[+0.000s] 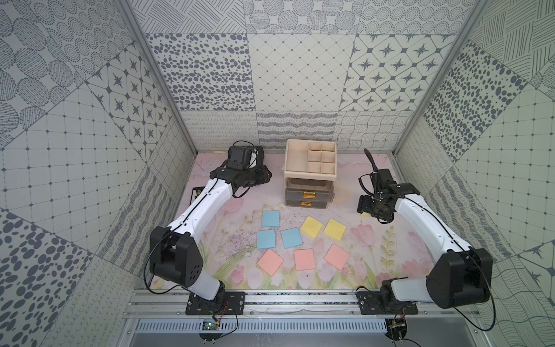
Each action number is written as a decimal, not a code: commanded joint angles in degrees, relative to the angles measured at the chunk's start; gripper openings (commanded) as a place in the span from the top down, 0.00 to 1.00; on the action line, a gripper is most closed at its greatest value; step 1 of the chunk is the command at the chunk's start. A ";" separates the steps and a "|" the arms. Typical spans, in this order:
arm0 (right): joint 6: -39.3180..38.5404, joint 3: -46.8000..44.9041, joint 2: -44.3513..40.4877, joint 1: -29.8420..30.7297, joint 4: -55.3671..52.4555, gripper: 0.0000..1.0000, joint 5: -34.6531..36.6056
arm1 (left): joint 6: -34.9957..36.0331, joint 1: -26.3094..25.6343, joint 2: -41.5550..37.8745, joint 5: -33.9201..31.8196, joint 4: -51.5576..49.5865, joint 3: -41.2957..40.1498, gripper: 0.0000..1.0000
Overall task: Please put the sticky notes in the drawer by color
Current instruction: Place the sticky notes in the drawer.
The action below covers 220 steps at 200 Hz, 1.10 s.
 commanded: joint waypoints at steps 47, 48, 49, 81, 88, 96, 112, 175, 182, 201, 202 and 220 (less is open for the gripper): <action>-0.94 14.29 -1.99 2.43 -9.54 0.23 -1.76 | -0.07 -0.26 -1.44 -0.84 1.72 -1.11 0.48; -0.91 14.57 -1.98 2.54 -9.70 0.23 -1.74 | -0.07 -0.25 -1.40 -0.79 1.72 -1.11 0.48; -0.90 14.84 -1.89 2.64 -9.83 0.23 -1.73 | -0.07 -0.25 -1.43 -0.77 1.68 -1.15 0.48; -0.54 22.65 0.45 6.64 -11.89 0.22 -0.60 | -0.07 -0.24 -1.80 -1.01 1.72 -1.45 0.48; -0.50 24.16 1.20 7.50 -12.05 0.22 -0.51 | -0.07 -0.24 -1.89 -1.06 1.67 -1.57 0.48; -0.26 25.82 2.13 8.41 -12.09 0.22 -0.49 | -0.07 -0.26 -2.07 -1.11 1.78 -1.63 0.48; 0.19 28.77 3.92 10.21 -11.71 0.22 -0.53 | 0.00 -0.29 -2.43 -1.41 1.71 -1.87 0.48; 3.83 37.84 10.59 18.99 -7.83 0.22 -0.50 | 0.37 -0.20 -3.63 -2.16 0.98 -2.42 0.48; 4.03 38.62 11.39 19.86 -7.68 0.22 -0.41 | 0.46 -0.15 -3.89 -2.32 0.86 -2.50 0.48; 4.69 39.45 12.59 22.14 -6.85 0.22 0.18 | 0.72 -0.06 -4.33 -2.49 0.52 -2.64 0.48; 4.76 39.45 12.61 22.24 -6.77 0.22 0.20 | 0.72 -0.07 -4.39 -2.50 0.55 -2.67 0.48; 5.68 38.98 12.71 23.93 -5.34 0.22 0.66 | 0.81 0.07 -4.84 -2.67 0.49 -3.04 0.48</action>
